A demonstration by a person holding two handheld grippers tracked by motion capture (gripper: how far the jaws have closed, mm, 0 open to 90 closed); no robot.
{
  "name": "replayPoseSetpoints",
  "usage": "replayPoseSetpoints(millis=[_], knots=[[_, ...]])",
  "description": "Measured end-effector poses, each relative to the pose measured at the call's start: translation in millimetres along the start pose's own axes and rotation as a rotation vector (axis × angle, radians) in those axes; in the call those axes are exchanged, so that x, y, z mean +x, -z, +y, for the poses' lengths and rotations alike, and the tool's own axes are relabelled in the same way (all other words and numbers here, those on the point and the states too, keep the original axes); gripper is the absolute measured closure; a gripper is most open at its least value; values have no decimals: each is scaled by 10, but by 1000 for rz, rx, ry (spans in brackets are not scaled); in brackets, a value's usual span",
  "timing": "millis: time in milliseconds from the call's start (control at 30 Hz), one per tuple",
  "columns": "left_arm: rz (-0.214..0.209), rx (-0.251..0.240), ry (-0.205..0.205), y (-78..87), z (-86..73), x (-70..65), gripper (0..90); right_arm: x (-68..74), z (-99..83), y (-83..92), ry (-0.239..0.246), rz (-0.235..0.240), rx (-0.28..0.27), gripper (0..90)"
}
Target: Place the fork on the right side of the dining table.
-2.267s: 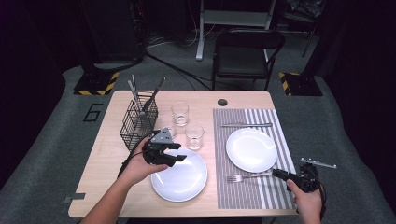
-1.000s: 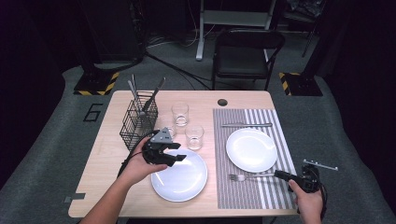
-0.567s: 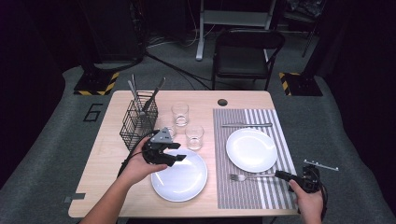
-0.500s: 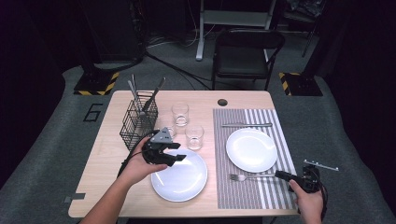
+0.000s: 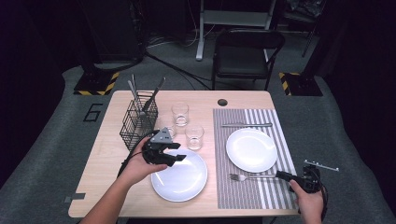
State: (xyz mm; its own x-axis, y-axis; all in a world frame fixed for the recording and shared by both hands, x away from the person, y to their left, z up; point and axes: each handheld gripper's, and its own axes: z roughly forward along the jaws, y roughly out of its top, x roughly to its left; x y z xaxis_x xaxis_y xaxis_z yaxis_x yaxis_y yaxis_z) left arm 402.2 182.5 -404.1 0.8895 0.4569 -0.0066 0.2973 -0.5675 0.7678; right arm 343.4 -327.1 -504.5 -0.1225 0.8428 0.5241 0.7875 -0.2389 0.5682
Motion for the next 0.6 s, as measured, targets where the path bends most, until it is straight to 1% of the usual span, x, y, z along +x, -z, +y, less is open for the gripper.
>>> replayPoseSetpoints(millis=[233,333,433,600], knots=[[0,1,-1,-3,1,-1,482,-14,0,-21,-4,-8,0,656],[-4,5,-3,-3,3,-2,482,-28,-2,-34,2,-11,4,656],[-5,8,-5,-3,4,-3,482,-36,-6,-49,-5,-15,13,656],[-4,4,-2,5,6,-4,483,-40,-3,-48,-8,-20,7,655]])
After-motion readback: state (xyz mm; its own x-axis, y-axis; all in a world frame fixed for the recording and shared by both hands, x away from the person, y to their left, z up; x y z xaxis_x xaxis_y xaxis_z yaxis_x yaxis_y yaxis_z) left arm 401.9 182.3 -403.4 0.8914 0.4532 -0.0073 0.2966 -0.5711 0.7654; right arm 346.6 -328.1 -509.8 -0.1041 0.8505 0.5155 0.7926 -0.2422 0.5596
